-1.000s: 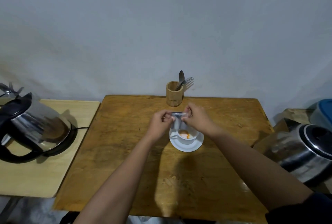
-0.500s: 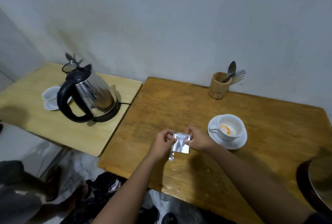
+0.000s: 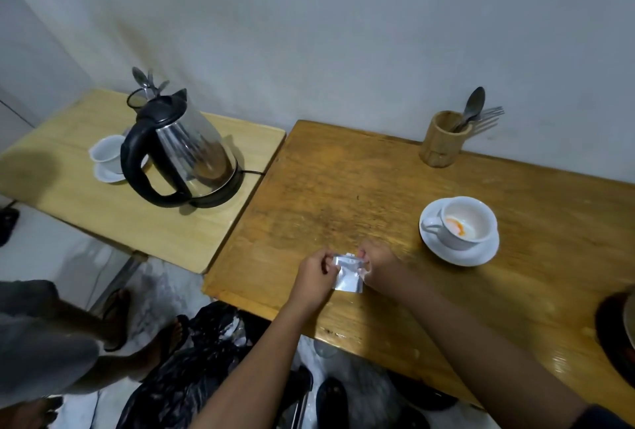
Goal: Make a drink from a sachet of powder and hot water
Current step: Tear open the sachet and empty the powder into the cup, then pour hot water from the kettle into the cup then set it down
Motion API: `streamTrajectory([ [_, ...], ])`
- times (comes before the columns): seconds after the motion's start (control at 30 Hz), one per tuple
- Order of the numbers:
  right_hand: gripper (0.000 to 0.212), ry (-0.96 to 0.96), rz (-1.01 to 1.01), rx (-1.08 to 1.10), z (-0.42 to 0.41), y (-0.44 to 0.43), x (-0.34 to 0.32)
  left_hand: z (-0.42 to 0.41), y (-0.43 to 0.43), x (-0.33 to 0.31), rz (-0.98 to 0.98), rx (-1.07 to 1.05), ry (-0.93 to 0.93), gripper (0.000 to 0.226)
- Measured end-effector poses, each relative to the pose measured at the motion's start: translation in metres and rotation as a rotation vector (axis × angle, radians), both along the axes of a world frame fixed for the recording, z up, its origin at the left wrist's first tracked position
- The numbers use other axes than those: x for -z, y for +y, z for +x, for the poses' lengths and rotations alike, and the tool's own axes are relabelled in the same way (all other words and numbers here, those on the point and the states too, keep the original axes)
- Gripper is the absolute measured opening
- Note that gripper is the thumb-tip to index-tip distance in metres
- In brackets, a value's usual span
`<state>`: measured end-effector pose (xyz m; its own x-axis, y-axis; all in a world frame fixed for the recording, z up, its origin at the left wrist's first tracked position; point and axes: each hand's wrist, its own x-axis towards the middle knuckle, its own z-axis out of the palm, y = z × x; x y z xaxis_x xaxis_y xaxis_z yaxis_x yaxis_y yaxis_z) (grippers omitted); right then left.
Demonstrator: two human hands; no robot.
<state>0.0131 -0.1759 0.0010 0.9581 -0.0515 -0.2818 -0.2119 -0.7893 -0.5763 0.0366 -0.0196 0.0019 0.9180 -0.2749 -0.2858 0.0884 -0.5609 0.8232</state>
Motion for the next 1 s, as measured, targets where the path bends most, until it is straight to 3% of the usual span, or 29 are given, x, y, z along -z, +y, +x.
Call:
streamTrajectory([
  [0.1,0.029,-0.068,-0.027,-0.015,-0.008,0.000,0.002,-0.001,-0.001,0.002,0.073,0.032,-0.066,0.021],
  [0.3,0.034,-0.285,-0.269,-0.119,-0.016,0.001,0.003,-0.003,0.003,0.005,0.288,0.150,-0.218,0.040],
  [0.5,0.040,-0.264,-0.527,-0.184,-0.027,0.007,0.003,-0.007,0.009,0.011,0.465,0.297,-0.295,0.050],
  [0.73,0.049,-0.178,-0.405,-0.239,-0.032,-0.002,0.009,-0.005,0.005,0.006,0.574,0.378,-0.351,0.050],
  [0.9,0.064,0.070,-0.309,-0.194,-0.037,-0.004,-0.007,-0.003,0.002,0.002,0.649,0.428,-0.398,0.044],
  [1.0,0.063,0.180,-0.240,-0.152,-0.039,-0.011,-0.024,0.001,-0.006,-0.006,0.689,0.443,-0.320,0.038],
])
